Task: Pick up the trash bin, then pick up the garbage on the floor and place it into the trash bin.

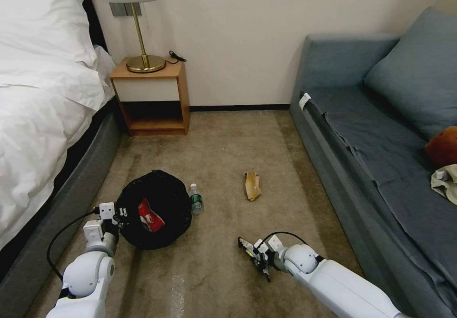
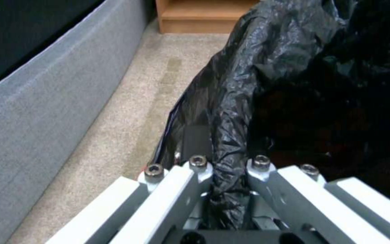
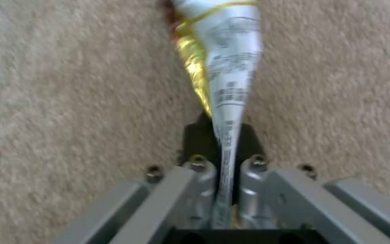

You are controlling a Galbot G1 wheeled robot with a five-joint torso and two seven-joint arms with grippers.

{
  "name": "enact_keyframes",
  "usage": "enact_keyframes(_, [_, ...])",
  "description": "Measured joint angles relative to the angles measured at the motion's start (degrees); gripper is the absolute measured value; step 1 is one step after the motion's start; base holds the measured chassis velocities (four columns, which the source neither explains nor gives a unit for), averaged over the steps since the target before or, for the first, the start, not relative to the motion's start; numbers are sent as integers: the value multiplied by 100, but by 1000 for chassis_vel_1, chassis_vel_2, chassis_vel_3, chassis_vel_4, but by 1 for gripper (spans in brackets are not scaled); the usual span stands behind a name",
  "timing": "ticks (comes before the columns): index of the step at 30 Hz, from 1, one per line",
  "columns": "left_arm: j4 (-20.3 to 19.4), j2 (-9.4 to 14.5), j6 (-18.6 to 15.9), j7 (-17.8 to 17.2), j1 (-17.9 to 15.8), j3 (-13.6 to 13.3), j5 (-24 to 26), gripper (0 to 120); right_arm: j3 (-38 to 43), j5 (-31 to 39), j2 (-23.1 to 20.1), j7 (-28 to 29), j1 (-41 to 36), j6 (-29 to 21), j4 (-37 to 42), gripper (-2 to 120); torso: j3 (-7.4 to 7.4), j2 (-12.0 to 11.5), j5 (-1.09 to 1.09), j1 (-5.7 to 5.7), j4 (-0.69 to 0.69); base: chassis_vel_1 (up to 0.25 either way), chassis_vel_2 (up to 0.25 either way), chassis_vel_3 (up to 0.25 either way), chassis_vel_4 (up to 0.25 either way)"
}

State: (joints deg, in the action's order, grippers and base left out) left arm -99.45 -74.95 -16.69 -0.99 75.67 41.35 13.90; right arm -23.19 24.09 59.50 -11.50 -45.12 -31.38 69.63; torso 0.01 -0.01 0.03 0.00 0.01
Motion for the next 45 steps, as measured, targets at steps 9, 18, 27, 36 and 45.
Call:
enact_keyframes(9, [39,4,56,12,15,5,3,1,36,34,-148,13,319,-24,186,0,0,0,-4,0,-2,0,0,0,0])
enact_keyframes(18, [80,9,82,32,9,-20,6,1,32,131,-285,60,855,123,716,0,0,0,-2,0,-1,0,0,0,0])
enact_keyframes(27, [159,-1,106,39,-49,-53,6,1,-103,846,-277,196,1397,173,1719,0,-1,1,-2,0,0,0,0,0,0])
enact_keyframes(36, [242,3,109,49,-148,-116,3,1,-440,1719,154,332,1977,336,2298,0,-1,1,-4,0,-2,0,0,0,0])
enact_keyframes(45, [246,62,45,57,-225,-163,48,1,-1015,2210,1540,442,2372,1112,1439,0,0,1,-7,0,-2,0,0,0,0])
